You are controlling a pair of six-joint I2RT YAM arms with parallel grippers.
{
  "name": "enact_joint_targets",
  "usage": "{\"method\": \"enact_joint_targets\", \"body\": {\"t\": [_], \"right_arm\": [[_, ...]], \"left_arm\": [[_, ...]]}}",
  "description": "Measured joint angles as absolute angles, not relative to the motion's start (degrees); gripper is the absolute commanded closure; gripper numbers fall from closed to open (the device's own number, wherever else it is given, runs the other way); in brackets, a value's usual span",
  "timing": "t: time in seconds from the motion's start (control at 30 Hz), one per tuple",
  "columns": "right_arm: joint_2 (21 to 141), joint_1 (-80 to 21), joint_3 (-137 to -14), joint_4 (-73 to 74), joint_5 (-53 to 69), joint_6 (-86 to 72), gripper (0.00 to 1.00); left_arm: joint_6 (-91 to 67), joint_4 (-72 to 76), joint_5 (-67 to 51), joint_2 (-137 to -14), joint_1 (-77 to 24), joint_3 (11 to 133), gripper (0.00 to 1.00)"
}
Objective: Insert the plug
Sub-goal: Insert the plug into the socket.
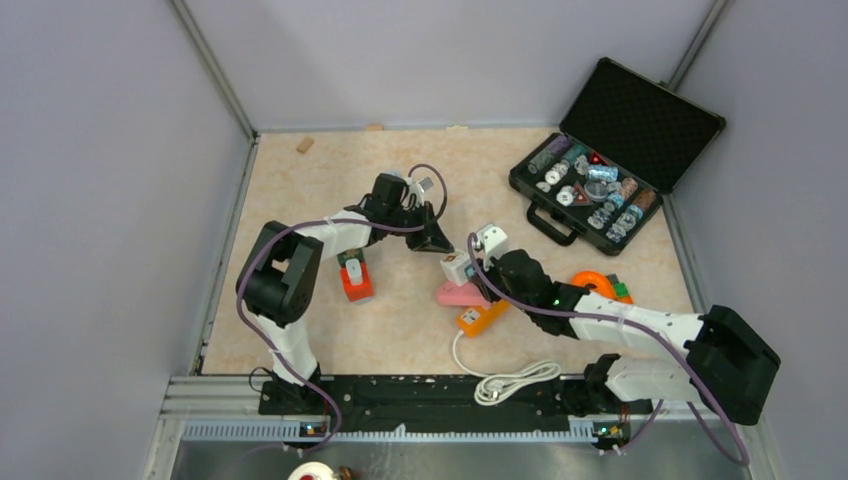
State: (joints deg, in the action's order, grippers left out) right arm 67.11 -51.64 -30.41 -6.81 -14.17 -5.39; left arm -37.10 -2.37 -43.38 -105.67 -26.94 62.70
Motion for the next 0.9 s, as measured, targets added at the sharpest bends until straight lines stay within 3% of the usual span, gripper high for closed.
{"method": "enact_joint_targets", "body": {"t": [0.5,0.63,0.73,0.9], "right_arm": [[70.3,-51.6,-28.8,-16.3,-14.9,-5.6,1.0],[69.6,-51.6,-28.9,-15.4,-15.0,-5.6,1.0],[67.3,-51.7,-28.9,-12.1,-15.1,-5.8,0.82],[61.5,-51.6,-28.9,-4.3,-15.8,-6.2,0.32]], "left_arm": [[-35.1,-2.1,-39.9,-106.4,-27.1,63.7,0.96],[-34.5,-3.3,-39.6,-106.4,-27.3,64.4,0.84],[-33.8,-6.3,-39.6,-106.4,-28.4,65.6,0.66],[-32.6,-15.4,-40.1,-106.4,-31.8,69.6,0.34]]}}
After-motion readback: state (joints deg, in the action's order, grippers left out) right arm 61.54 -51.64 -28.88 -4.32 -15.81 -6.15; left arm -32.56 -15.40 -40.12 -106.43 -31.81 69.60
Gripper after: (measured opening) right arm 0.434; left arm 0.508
